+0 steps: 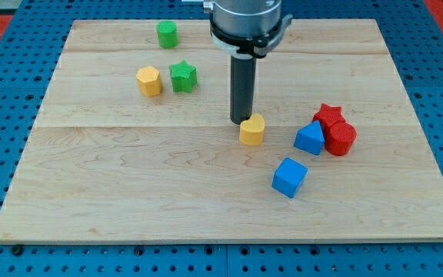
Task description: Push the blue cube to the bottom center
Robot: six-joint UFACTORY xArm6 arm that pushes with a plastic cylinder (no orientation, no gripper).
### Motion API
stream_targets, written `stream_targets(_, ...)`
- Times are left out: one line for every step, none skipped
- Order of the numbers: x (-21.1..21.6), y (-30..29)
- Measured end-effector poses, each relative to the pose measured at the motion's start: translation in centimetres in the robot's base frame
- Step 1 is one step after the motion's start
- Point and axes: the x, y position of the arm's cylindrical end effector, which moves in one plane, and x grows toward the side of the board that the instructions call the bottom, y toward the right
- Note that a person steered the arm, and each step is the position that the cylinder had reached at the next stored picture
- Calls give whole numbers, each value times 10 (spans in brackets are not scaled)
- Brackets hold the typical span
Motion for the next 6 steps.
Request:
stream_targets(2, 1)
stream_targets(17, 16)
stream_targets(20, 20)
stream_targets(68, -10)
stream_targets(134, -29)
stream_targets(184, -10)
